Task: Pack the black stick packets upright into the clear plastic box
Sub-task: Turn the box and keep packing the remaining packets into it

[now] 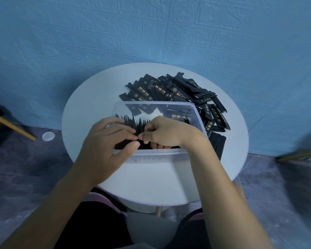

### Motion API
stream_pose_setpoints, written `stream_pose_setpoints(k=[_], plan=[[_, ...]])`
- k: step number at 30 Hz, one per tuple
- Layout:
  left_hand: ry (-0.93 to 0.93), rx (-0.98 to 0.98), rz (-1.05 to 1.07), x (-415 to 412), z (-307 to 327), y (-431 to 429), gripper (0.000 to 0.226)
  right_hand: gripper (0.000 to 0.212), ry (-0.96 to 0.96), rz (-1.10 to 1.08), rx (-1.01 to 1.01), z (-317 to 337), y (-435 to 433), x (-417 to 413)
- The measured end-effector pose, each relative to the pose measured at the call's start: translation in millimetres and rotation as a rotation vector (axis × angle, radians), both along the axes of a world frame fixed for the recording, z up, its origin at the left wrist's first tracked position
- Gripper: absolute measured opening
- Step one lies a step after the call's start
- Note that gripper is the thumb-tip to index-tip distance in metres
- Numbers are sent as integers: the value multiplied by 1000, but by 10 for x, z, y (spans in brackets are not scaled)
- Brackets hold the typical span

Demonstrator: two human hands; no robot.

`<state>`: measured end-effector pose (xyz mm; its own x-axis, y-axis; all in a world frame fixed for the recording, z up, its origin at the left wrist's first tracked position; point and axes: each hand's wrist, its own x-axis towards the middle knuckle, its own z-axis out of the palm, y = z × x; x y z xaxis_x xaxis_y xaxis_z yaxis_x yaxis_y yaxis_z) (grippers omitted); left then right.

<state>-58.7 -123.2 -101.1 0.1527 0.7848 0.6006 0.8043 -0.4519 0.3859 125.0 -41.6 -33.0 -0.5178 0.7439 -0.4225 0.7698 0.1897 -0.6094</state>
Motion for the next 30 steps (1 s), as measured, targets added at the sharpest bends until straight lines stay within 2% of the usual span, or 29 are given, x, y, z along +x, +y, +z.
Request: stream_pose_setpoints(k=[8,12,16,20,23,26,30], plan=[[-14,-8,3,10,9,2,33,23,-52,53,50,-19,-53,-57],[-10,-7,3,3,9,2,34,23,-81,11,78,-31,-37,-69],[-13,-11,2,16,20,-10,31,22,79,-94,35,-63,-2,-47],[-18,-26,2,14,23,-10,31,53,20,-98,188,-77,-8,-55],[-18,-28,1,20,31,-11,31,72,2,-83,216,-90,-26,-51],[-15,-34,4,19,31,-10,32,79,-12,-75,248,-82,-46,-44],[-18,-27,7,21,28,-12,33,78,-45,-61,276,-32,-85,-34]])
